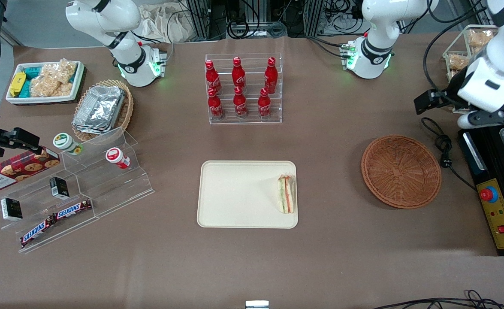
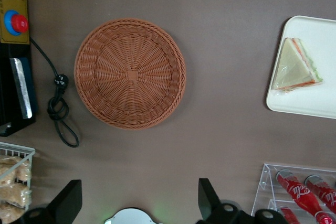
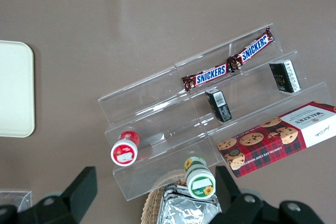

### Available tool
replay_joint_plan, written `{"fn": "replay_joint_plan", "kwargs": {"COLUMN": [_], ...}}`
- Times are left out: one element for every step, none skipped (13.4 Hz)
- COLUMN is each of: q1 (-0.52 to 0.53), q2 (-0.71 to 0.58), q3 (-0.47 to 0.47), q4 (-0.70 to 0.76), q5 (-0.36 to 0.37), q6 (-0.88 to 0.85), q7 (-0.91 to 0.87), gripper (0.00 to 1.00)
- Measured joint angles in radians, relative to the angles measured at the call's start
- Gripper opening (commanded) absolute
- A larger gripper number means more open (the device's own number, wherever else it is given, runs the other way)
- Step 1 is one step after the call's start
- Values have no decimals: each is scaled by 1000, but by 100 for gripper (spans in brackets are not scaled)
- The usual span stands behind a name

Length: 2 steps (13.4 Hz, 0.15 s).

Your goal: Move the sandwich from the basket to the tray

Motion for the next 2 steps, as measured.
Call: {"fn": "replay_joint_plan", "kwargs": {"q1": [0,0], "q2": [4,15], "q3": [0,-1], "q4": [6,18], "q5": [0,0], "q6": [0,0], "q7": [7,11], "gripper": [99,99]}}
